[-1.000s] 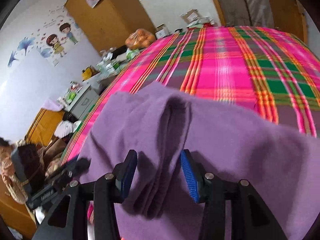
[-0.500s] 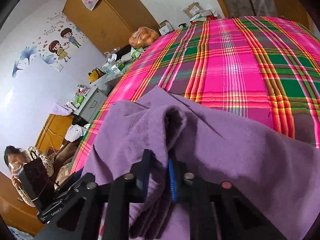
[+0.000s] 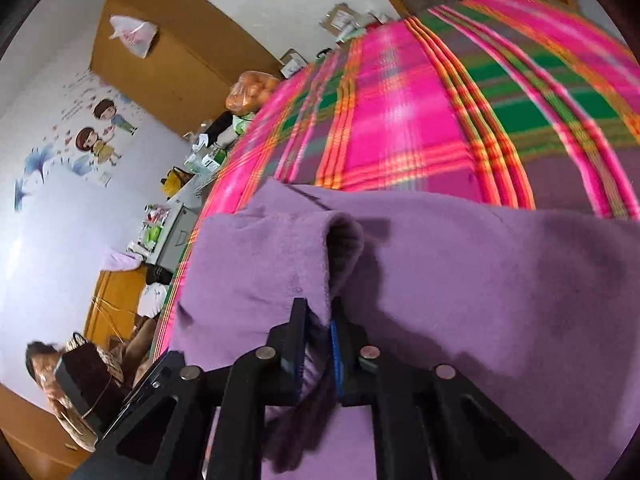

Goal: Fold clothes

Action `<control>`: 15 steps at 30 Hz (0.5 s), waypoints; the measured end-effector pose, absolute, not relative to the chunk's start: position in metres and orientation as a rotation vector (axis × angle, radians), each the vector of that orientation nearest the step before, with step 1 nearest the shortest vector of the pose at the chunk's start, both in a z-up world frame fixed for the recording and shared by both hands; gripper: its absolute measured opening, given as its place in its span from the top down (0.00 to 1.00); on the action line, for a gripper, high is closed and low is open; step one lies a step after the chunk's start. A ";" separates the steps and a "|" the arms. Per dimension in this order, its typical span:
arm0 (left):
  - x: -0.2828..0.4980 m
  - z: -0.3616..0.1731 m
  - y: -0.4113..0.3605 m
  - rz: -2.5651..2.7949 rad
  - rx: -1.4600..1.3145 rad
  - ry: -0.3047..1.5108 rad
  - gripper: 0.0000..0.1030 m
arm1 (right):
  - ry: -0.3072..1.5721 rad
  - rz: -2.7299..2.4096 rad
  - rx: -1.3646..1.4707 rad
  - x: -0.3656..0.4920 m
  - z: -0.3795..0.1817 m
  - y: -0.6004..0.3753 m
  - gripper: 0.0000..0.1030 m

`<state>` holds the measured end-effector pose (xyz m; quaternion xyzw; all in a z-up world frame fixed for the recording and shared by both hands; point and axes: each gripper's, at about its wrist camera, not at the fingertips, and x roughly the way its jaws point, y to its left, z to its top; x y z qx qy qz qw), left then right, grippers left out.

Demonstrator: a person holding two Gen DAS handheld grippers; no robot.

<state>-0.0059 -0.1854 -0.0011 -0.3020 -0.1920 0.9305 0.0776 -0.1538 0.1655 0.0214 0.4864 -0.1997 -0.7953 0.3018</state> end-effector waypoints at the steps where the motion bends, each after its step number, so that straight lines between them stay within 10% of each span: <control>1: -0.005 0.000 -0.186 2.789 -0.903 -0.582 0.42 | -0.533 -2.108 1.288 -0.155 0.022 0.166 0.83; 15: -0.003 0.005 -0.162 2.776 -0.891 -0.464 0.42 | -0.074 -2.298 1.078 -0.129 0.048 0.110 0.78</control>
